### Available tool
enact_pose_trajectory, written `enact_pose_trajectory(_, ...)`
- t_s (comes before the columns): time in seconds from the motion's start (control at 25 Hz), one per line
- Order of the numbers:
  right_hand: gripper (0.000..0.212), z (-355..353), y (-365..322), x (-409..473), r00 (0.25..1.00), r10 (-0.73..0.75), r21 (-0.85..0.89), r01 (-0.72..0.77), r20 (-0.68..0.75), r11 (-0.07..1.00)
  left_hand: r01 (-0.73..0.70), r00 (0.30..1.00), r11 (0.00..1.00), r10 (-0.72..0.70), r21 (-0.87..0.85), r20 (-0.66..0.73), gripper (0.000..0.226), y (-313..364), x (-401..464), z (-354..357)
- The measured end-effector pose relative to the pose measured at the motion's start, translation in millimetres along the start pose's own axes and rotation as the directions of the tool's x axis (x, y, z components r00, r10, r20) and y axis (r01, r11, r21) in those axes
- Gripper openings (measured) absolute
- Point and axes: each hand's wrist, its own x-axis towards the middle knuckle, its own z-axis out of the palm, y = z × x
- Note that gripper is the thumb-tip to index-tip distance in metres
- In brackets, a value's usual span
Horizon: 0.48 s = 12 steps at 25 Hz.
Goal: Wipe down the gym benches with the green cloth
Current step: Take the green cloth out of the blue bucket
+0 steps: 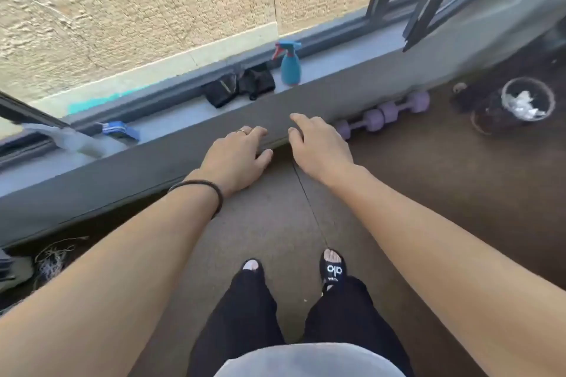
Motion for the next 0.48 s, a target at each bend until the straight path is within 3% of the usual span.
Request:
enact_pose_trajectory(0.12, 0.043, 29.5, 15.3, 1.8, 0.991, 0.137, -0.08, -0.136, 0.005, 0.988, -0.045, 0.995, 0.999, 0.044, 0.013, 0.094, 0.049, -5.4, 3.6, 23.9)
enact_pose_trajectory(0.24, 0.041, 61.8, 23.2, -2.5, 0.957, 0.291, -0.076, -0.291, -0.003, 0.954, -0.178, 0.968, 0.984, 0.172, 0.016, 0.184, 0.049, -19.7, 8.0, 46.3)
enact_pose_trajectory(0.48, 0.041, 118.4, 36.0, -52.7, 0.826, 0.562, 0.002, -0.562, -0.042, 0.827, -0.395, 0.875, 0.914, 0.344, 0.093, 0.341, 0.045, -27.4, -0.4, 90.6)
